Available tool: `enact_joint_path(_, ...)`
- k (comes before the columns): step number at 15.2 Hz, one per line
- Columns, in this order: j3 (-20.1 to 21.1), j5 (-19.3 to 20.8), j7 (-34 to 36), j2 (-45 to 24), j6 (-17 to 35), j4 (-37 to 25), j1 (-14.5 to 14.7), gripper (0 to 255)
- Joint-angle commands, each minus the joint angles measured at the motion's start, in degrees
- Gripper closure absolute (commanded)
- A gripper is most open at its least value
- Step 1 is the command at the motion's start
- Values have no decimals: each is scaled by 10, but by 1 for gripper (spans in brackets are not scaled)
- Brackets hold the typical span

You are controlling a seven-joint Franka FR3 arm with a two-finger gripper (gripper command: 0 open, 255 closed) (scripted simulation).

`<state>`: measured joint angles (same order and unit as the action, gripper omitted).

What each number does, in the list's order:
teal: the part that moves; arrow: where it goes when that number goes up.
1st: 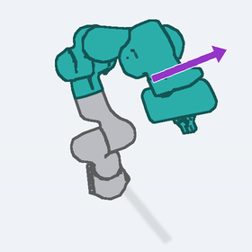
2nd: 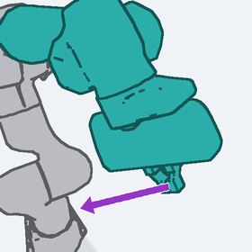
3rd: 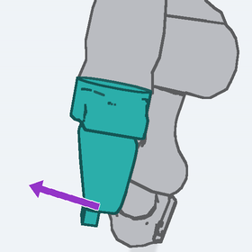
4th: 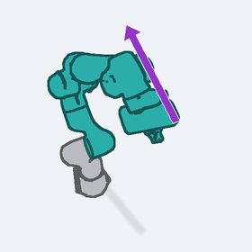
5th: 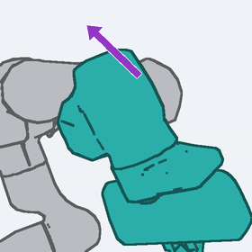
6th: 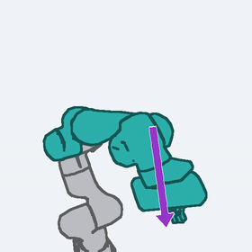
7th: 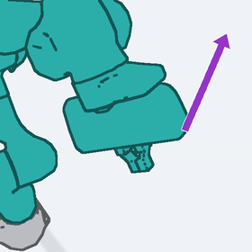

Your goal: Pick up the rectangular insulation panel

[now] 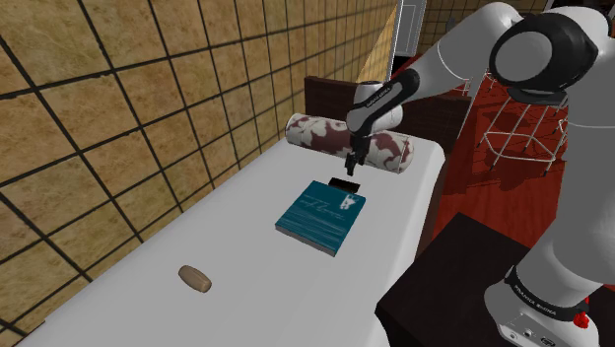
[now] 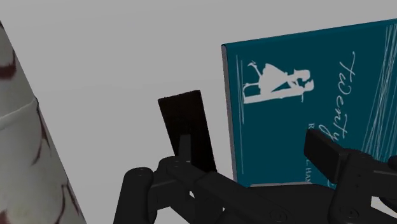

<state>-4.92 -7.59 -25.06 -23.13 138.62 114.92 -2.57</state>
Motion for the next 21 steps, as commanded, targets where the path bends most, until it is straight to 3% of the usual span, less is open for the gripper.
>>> enact_joint_path(1, 2, -3, -7, -43, 7, -35, -4, 0)
enact_joint_path(9, 9, -5, -26, -217, 0, -212, -23, 0)
enact_joint_path(18, 13, -9, -30, -264, 30, -229, -26, 0)
enact_joint_path(19, 13, -9, -29, -262, 31, -226, -25, 255)
enact_joint_path(21, 13, -9, -30, -262, 32, -226, -25, 255)
